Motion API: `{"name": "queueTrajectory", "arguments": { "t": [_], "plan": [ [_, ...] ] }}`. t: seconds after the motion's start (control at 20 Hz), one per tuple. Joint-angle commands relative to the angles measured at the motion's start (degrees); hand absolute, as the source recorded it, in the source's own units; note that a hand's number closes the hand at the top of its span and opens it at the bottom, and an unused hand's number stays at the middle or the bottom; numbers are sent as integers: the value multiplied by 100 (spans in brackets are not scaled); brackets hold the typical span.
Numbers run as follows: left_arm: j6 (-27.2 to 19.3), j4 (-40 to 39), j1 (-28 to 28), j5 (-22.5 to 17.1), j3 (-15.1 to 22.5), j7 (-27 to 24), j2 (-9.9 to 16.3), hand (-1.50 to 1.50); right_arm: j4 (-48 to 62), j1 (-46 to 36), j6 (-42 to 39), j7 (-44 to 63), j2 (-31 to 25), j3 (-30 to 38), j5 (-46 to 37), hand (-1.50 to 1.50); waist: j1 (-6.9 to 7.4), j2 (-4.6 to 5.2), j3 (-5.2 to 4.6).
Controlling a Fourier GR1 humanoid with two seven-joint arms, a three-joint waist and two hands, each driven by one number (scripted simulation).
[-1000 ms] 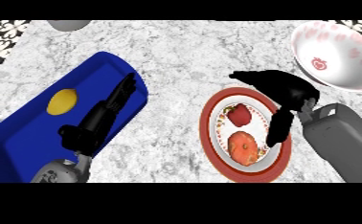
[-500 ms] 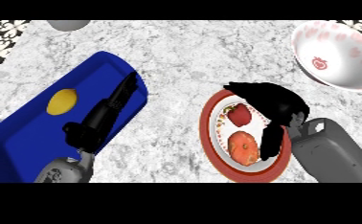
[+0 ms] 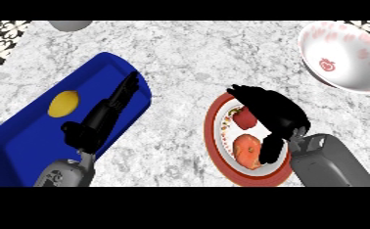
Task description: Pick the bell pepper from the plate and place it in the bowl
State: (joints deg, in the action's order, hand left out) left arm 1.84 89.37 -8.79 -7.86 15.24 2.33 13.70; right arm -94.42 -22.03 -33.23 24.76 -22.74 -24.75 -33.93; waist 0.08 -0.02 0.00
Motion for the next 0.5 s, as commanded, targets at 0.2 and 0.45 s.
{"name": "queueTrajectory", "arguments": {
  "t": [0.2,0.45],
  "plan": [
    [289,-40,480,166,-182,-347,-32,0,267,193,659,-433,156,55,-1085,-150,13,2,-1],
    [389,243,288,182,-248,55,-184,0,1285,333,1355,-1316,204,293,-1508,-150,21,9,2]
  ]
}}
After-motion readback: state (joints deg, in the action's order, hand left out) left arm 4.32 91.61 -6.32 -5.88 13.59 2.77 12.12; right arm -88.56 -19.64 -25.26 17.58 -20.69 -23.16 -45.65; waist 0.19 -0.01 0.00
